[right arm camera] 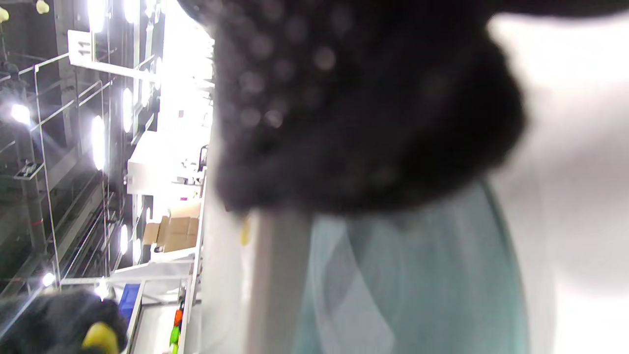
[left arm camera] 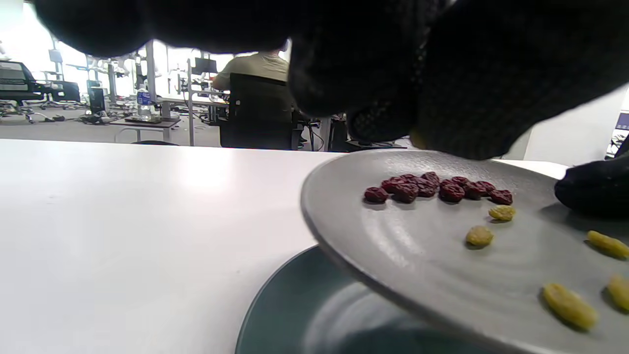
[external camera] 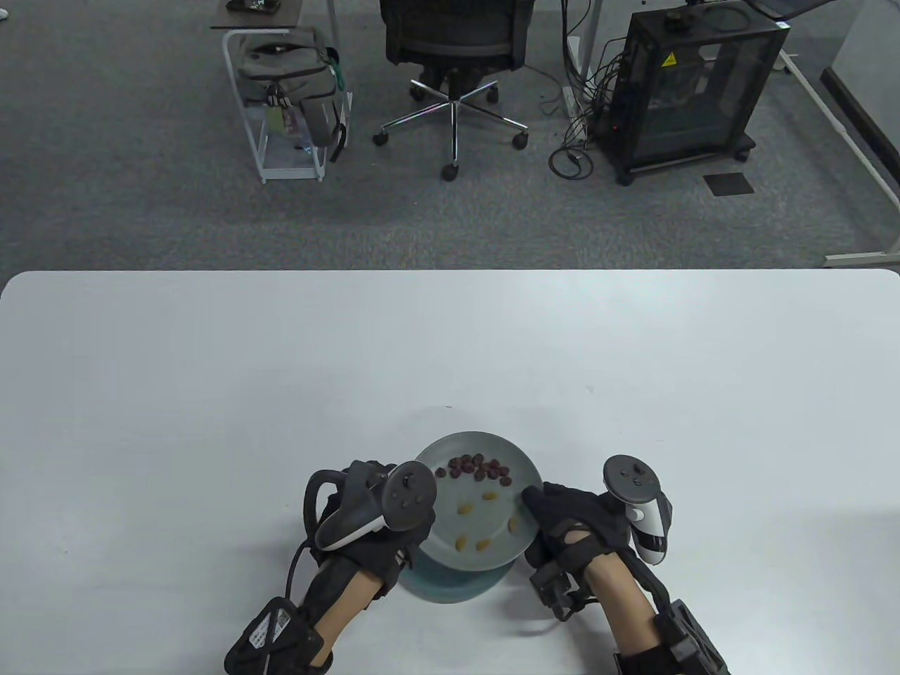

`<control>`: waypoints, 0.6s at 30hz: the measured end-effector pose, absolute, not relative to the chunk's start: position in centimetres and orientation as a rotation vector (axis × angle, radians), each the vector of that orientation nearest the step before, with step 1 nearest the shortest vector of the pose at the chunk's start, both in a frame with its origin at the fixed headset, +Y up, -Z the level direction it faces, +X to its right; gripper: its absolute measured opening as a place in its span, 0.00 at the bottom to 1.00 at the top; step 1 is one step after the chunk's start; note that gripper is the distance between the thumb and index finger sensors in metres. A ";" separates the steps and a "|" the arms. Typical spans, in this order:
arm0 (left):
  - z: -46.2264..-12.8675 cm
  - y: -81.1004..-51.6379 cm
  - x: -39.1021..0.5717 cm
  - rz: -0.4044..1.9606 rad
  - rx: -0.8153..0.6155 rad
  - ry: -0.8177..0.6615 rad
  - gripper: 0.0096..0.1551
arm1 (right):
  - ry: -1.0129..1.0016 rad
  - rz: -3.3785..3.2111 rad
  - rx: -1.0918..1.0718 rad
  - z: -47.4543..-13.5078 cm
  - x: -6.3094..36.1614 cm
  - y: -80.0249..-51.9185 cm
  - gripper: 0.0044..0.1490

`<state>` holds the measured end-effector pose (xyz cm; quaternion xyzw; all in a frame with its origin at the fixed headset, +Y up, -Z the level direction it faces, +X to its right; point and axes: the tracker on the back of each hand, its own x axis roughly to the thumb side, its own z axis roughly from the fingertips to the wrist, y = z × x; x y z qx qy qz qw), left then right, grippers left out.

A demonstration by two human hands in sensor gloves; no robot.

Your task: Pick raisins with hand pinch into plate

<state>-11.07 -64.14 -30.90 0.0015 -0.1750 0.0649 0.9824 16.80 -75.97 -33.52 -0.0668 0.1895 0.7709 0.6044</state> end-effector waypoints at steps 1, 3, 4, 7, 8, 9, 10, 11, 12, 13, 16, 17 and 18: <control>-31.0 -64.2 -11.0 0.134 0.000 -0.350 0.24 | 0.435 1.776 -0.164 -33.6 17.1 -76.0 0.32; -31.4 -64.6 -10.9 0.128 -0.010 -0.339 0.24 | 0.415 1.756 -0.186 -33.8 18.0 -76.0 0.32; -31.6 -64.8 -10.8 0.122 -0.018 -0.334 0.24 | 0.405 1.749 -0.195 -33.9 18.5 -76.0 0.32; -32.4 -65.9 -10.6 0.097 -0.040 -0.301 0.24 | 0.384 1.715 -0.219 -34.2 20.0 -76.0 0.32; -32.7 -66.4 -10.5 0.087 -0.051 -0.290 0.24 | 0.379 1.703 -0.224 -34.3 20.3 -76.1 0.32; -33.2 -66.9 -10.3 0.067 -0.068 -0.283 0.24 | 0.369 1.692 -0.240 -34.3 20.9 -76.2 0.32; -33.7 -67.5 -10.2 0.052 -0.083 -0.272 0.24 | 0.360 1.684 -0.255 -34.4 21.3 -76.2 0.32; -34.0 -67.9 -10.2 0.046 -0.099 -0.265 0.24 | 0.351 1.685 -0.264 -34.4 21.6 -76.2 0.32; -34.5 -68.5 -10.1 0.038 -0.123 -0.255 0.24 | 0.335 1.697 -0.273 -34.4 22.0 -76.1 0.32; -34.8 -68.9 -10.0 0.032 -0.136 -0.251 0.24 | 0.327 1.701 -0.279 -34.4 22.2 -76.0 0.32; -35.9 -70.0 -9.5 0.004 -0.177 -0.243 0.23 | 0.297 1.720 -0.291 -34.5 22.6 -75.7 0.33; -36.2 -70.4 -9.2 -0.016 -0.192 -0.237 0.23 | 0.293 1.718 -0.291 -34.4 22.7 -75.7 0.32; -36.5 -70.7 -9.1 -0.033 -0.204 -0.236 0.23 | 0.290 1.712 -0.290 -34.4 22.8 -75.6 0.33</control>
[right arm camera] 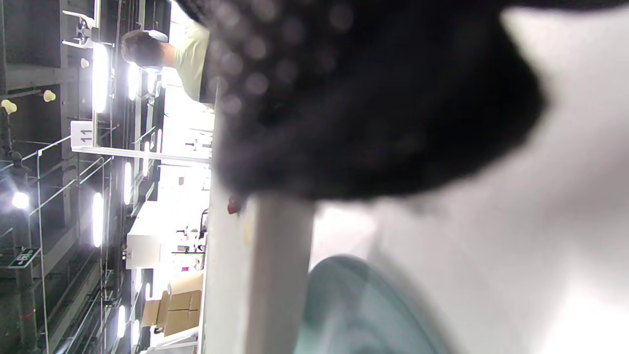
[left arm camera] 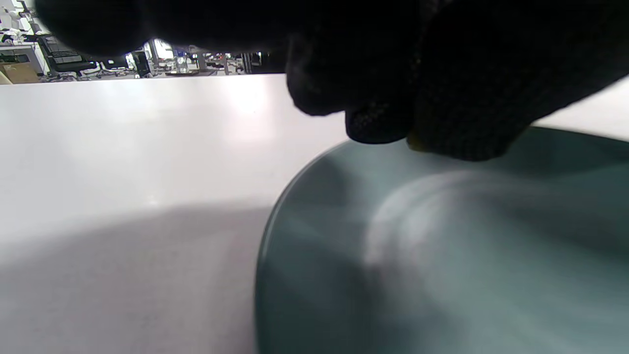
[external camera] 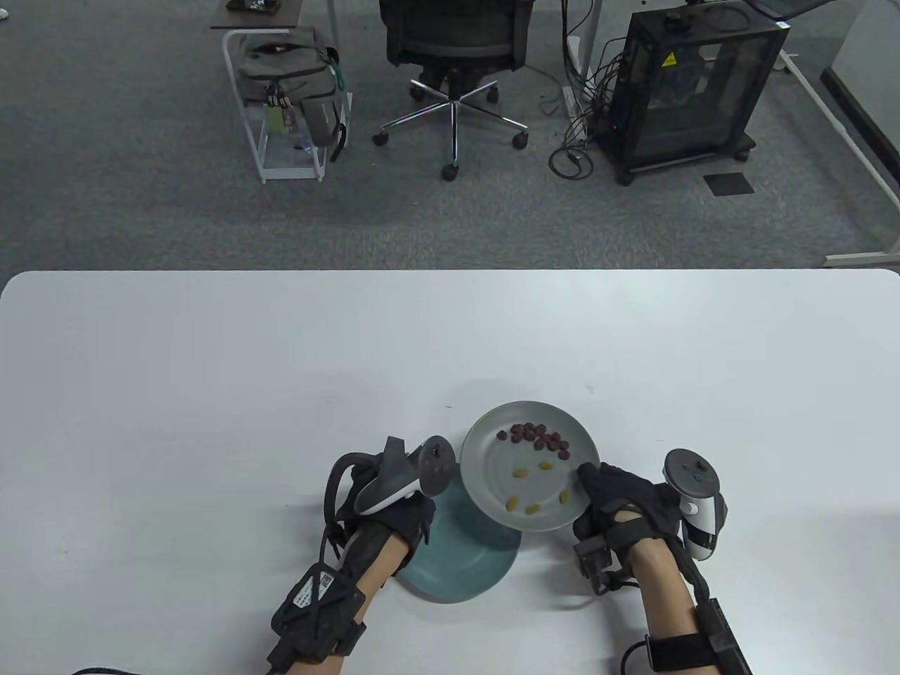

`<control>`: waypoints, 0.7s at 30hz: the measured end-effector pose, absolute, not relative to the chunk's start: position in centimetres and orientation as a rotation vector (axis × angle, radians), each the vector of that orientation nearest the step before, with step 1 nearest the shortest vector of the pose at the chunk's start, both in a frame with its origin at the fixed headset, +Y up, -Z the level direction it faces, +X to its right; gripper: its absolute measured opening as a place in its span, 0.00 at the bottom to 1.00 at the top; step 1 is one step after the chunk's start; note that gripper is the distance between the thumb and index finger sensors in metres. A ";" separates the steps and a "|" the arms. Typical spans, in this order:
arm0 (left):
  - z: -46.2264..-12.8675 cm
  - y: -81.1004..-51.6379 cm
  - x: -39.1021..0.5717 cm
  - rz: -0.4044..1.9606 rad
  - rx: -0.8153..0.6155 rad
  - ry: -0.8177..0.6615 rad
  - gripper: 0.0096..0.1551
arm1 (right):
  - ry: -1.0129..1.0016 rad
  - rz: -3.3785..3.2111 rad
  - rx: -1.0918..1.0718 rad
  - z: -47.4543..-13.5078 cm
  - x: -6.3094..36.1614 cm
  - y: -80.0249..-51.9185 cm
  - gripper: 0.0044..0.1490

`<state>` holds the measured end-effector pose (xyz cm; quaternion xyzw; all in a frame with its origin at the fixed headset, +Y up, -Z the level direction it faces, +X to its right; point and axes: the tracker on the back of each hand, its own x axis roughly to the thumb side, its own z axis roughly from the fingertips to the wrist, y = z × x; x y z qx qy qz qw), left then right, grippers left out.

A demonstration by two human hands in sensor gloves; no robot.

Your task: Pick raisins with hand pinch into plate

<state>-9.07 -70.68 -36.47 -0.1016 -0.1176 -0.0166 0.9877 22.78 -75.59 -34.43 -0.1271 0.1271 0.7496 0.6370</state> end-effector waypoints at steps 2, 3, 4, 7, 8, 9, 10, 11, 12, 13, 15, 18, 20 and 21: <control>-36.9 -71.3 -8.7 -0.067 -0.218 -0.230 0.23 | 0.284 1.702 -0.288 -34.4 22.9 -75.4 0.33; -37.0 -71.5 -8.6 -0.080 -0.219 -0.226 0.23 | 0.280 1.699 -0.287 -34.4 22.9 -75.3 0.32; -37.2 -71.8 -8.5 -0.089 -0.218 -0.221 0.23 | 0.275 1.699 -0.285 -34.4 23.0 -75.2 0.32; -37.1 -72.1 -8.2 -0.126 -0.211 -0.217 0.23 | 0.268 1.697 -0.283 -34.3 23.1 -75.1 0.33; -37.1 -72.2 -8.1 -0.150 -0.209 -0.217 0.23 | 0.267 1.696 -0.283 -34.3 23.1 -75.0 0.32; -37.1 -72.3 -8.1 -0.167 -0.197 -0.219 0.22 | 0.265 1.692 -0.282 -34.3 23.1 -75.0 0.32; -37.1 -72.3 -8.0 -0.166 -0.198 -0.221 0.22 | 0.265 1.691 -0.282 -34.4 23.1 -75.0 0.32; -36.9 -72.3 -8.0 -0.169 -0.190 -0.215 0.22 | 0.266 1.688 -0.280 -34.4 23.1 -75.0 0.32; -36.9 -72.3 -7.9 -0.183 -0.181 -0.217 0.22 | 0.266 1.688 -0.279 -34.4 23.2 -75.0 0.33; -36.9 -72.3 -7.9 -0.191 -0.179 -0.218 0.22 | 0.265 1.689 -0.277 -34.4 23.1 -75.0 0.33; -36.8 -72.4 -7.9 -0.183 -0.176 -0.212 0.21 | 0.263 1.689 -0.277 -34.4 23.1 -75.0 0.32; -36.7 -72.2 -8.0 -0.166 -0.172 -0.209 0.21 | 0.268 1.686 -0.276 -34.4 23.1 -75.0 0.33; -36.6 -72.0 -8.2 -0.157 -0.159 -0.208 0.22 | 0.267 1.691 -0.278 -34.3 23.1 -75.0 0.33; -36.5 -71.8 -8.3 -0.162 -0.153 -0.209 0.22 | 0.268 1.690 -0.280 -34.3 23.1 -75.1 0.33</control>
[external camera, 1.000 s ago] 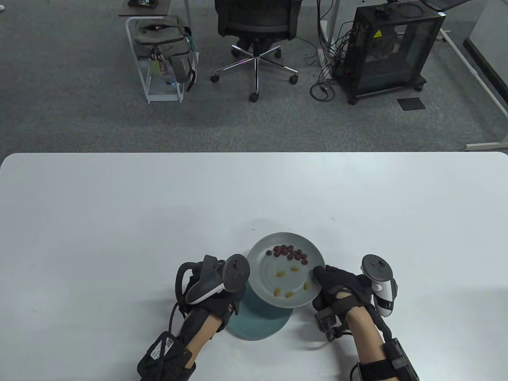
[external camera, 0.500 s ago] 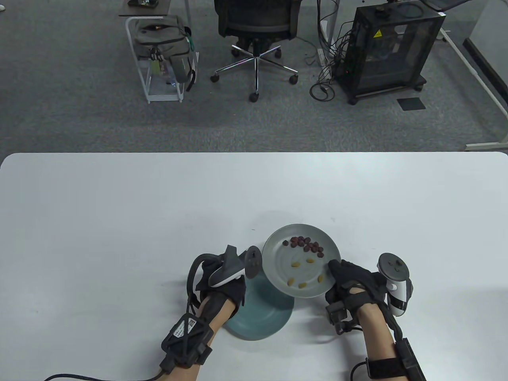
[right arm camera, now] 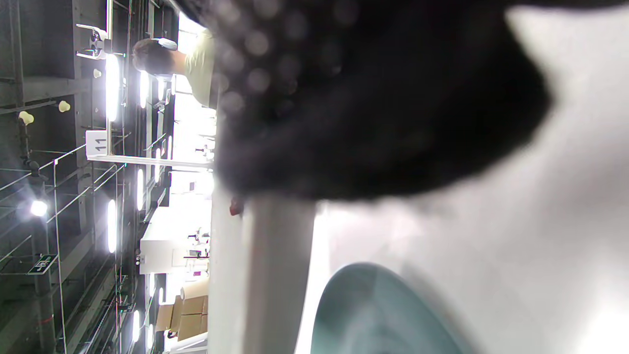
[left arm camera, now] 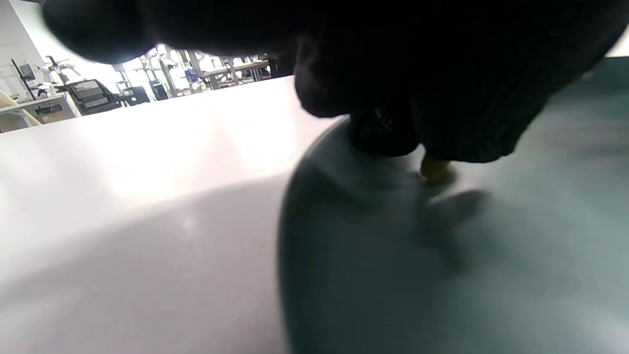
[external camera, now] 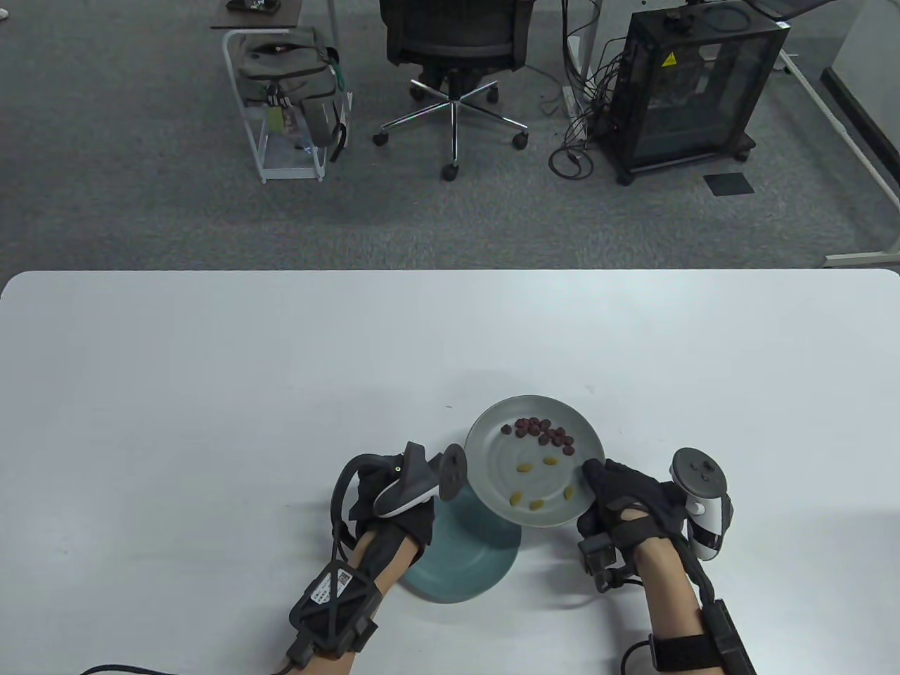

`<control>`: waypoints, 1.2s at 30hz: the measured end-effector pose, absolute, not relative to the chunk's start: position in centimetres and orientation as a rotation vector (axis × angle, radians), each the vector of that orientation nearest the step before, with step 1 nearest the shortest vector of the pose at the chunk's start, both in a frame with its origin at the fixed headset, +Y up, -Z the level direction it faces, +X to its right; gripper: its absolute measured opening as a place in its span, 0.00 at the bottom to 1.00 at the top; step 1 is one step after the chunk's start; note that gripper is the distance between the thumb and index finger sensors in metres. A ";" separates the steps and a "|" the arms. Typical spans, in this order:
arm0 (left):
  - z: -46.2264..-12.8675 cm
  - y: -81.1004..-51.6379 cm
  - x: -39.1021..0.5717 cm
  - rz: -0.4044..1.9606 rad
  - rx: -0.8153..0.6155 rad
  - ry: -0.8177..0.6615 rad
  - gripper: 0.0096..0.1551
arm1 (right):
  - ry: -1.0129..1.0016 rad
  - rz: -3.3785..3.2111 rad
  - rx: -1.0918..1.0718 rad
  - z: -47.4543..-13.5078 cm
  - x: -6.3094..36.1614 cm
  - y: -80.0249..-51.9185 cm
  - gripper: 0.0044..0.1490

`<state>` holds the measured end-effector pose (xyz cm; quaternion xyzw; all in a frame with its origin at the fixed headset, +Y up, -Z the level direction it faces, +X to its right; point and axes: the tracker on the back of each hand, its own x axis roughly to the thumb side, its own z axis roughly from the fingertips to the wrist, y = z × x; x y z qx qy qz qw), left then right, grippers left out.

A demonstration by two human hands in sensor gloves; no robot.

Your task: Pick raisins with hand pinch into plate

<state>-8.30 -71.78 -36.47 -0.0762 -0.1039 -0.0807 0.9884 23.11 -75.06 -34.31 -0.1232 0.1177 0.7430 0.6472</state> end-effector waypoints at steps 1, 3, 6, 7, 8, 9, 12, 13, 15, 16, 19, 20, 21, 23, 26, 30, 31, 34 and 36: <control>-36.4 -71.5 -8.5 -0.159 -0.148 -0.208 0.23 | 0.268 1.688 -0.282 -34.3 23.1 -75.0 0.33; -36.1 -70.7 -8.8 -0.147 -0.127 -0.204 0.23 | 0.270 1.690 -0.280 -34.3 23.1 -75.0 0.33; -35.6 -69.6 -9.5 -0.106 -0.098 -0.194 0.22 | 0.264 1.692 -0.279 -34.3 23.1 -75.0 0.33; -35.5 -69.3 -9.7 -0.095 -0.097 -0.191 0.22 | 0.263 1.692 -0.277 -34.3 23.0 -75.0 0.33; -35.3 -68.9 -10.0 -0.076 -0.079 -0.189 0.22 | 0.266 1.693 -0.272 -34.3 22.9 -74.9 0.33; -35.1 -68.6 -10.2 -0.062 -0.062 -0.190 0.22 | 0.269 1.693 -0.270 -34.3 22.9 -74.9 0.33; -34.3 -68.1 -11.2 0.005 -0.012 -0.188 0.23 | 0.274 1.697 -0.263 -34.2 22.6 -74.9 0.33; -34.1 -68.0 -11.4 0.019 -0.001 -0.187 0.23 | 0.276 1.699 -0.261 -34.2 22.5 -74.9 0.33; -33.6 -67.8 -11.7 0.026 0.057 -0.199 0.23 | 0.285 1.704 -0.254 -34.2 22.4 -74.9 0.33; -33.3 -67.6 -11.8 0.000 0.077 -0.200 0.23 | 0.288 1.706 -0.254 -34.2 22.3 -75.0 0.33; -32.8 -67.1 -12.1 0.031 0.103 -0.213 0.23 | 0.292 1.707 -0.253 -34.1 22.1 -75.0 0.33; -32.6 -67.0 -12.1 0.050 0.108 -0.219 0.23 | 0.295 1.706 -0.251 -34.1 22.0 -75.0 0.33; -32.3 -66.7 -12.2 0.064 0.112 -0.233 0.23 | 0.303 1.702 -0.244 -34.1 21.8 -75.0 0.33; -31.9 -66.3 -12.3 0.068 0.135 -0.234 0.23 | 0.310 1.697 -0.239 -34.0 21.6 -75.0 0.33; -31.2 -65.9 -12.4 0.079 0.171 -0.239 0.24 | 0.324 1.704 -0.227 -34.0 21.0 -75.0 0.33; -30.7 -65.6 -12.6 0.104 0.182 -0.240 0.24 | 0.351 1.734 -0.208 -33.8 20.1 -75.1 0.33; -30.6 -65.6 -12.6 0.120 0.186 -0.238 0.24 | 0.353 1.743 -0.206 -33.8 19.9 -75.1 0.33; -30.5 -65.6 -12.6 0.203 0.153 -0.244 0.24 | 0.376 1.769 -0.176 -33.6 19.0 -75.0 0.33; -30.5 -65.7 -12.6 0.236 0.133 -0.248 0.24 | 0.395 1.768 -0.160 -33.5 18.3 -74.9 0.33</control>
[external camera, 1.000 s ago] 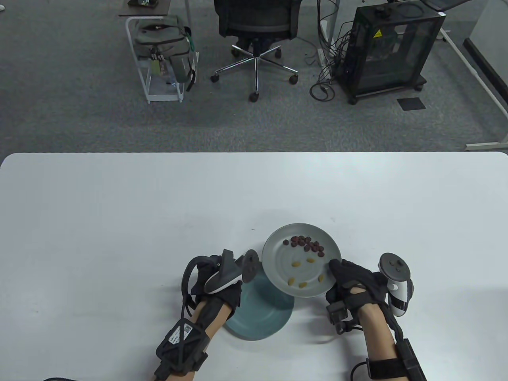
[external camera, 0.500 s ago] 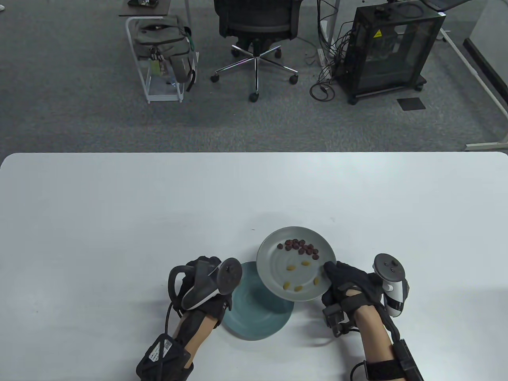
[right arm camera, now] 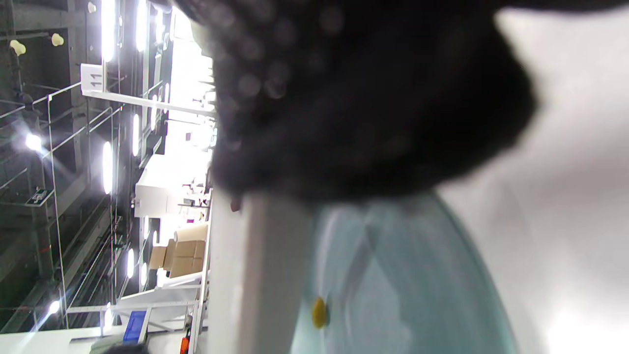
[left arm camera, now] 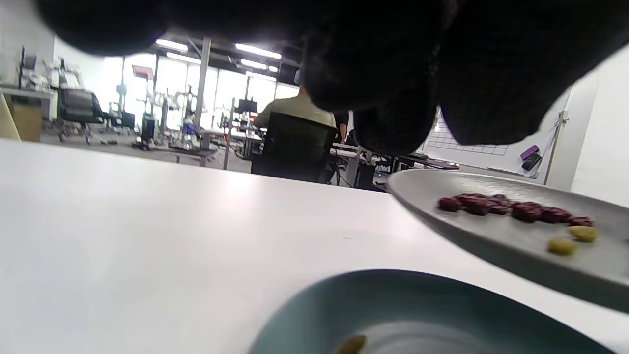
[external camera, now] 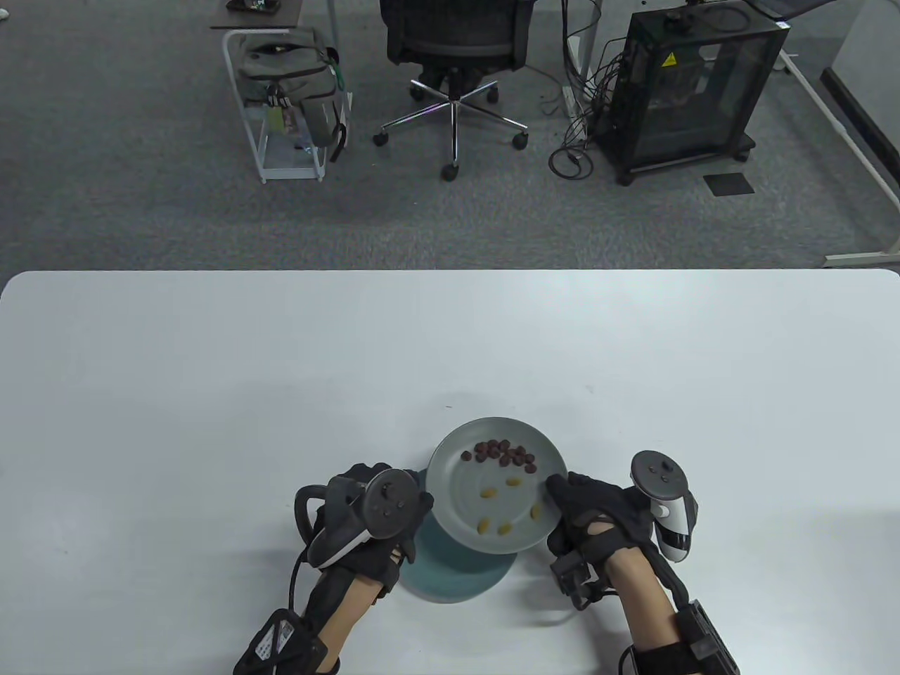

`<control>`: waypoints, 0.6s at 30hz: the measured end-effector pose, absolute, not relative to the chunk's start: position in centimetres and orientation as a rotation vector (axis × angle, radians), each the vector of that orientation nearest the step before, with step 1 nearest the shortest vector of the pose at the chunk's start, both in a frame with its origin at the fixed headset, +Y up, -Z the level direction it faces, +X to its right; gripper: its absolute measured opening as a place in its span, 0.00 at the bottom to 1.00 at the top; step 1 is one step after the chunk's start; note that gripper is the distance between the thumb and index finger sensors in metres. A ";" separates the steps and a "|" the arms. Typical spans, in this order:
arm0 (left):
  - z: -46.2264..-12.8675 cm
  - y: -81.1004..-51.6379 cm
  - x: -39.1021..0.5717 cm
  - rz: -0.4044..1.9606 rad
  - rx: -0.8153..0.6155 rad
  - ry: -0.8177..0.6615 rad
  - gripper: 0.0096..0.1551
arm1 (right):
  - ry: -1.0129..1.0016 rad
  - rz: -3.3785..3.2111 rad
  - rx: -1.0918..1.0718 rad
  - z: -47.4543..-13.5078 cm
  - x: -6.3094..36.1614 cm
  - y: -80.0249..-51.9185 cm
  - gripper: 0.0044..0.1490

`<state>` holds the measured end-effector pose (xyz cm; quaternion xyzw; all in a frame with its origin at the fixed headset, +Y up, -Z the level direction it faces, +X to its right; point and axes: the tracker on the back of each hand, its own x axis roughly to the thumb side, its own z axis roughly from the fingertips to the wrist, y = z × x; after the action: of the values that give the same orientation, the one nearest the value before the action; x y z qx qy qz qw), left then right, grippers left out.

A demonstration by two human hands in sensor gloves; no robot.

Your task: Pick raisins with hand pinch into plate

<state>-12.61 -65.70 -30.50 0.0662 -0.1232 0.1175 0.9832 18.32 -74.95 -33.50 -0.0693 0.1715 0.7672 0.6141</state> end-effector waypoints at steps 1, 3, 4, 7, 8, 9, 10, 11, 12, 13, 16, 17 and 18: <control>-30.5 -65.8 -12.6 0.237 0.130 -0.247 0.24 | 0.404 1.775 -0.148 -33.4 18.0 -74.9 0.33; -30.5 -66.0 -12.5 0.241 0.117 -0.246 0.24 | 0.418 1.786 -0.125 -33.3 17.4 -74.9 0.33; -30.5 -66.0 -12.5 0.244 0.119 -0.240 0.24 | 0.426 1.786 -0.118 -33.2 16.9 -74.9 0.33; -30.5 -66.2 -12.3 0.220 0.115 -0.234 0.25 | 0.452 1.776 -0.105 -33.0 16.0 -75.0 0.33; -30.5 -66.3 -12.2 0.226 0.111 -0.235 0.25 | 0.458 1.777 -0.101 -32.9 15.9 -75.0 0.33; -30.5 -66.5 -12.1 0.232 0.098 -0.241 0.25 | 0.463 1.781 -0.092 -32.9 15.6 -75.0 0.33; -30.5 -66.5 -12.0 0.237 0.095 -0.248 0.25 | 0.467 1.782 -0.087 -32.8 15.4 -75.0 0.33; -30.4 -66.5 -11.9 0.235 0.094 -0.249 0.26 | 0.473 1.783 -0.086 -32.8 15.2 -75.1 0.33; -30.3 -66.5 -11.7 0.226 0.097 -0.254 0.26 | 0.478 1.785 -0.085 -32.7 15.0 -75.1 0.33; -30.3 -66.5 -11.6 0.224 0.097 -0.255 0.26 | 0.480 1.790 -0.084 -32.7 14.9 -75.1 0.33; -30.2 -66.7 -11.2 0.228 0.064 -0.270 0.26 | 0.482 1.801 -0.076 -32.6 14.4 -75.2 0.33; -30.2 -66.8 -11.1 0.222 0.061 -0.277 0.26 | 0.485 1.798 -0.077 -32.6 14.2 -75.3 0.33; -30.2 -66.9 -11.0 0.219 0.059 -0.277 0.27 | 0.489 1.795 -0.074 -32.5 14.1 -75.3 0.33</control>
<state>-10.97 -66.88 -30.20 0.0295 -0.1380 0.1092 0.9840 14.05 -75.30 -32.53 -0.0320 0.2106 0.7735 0.5970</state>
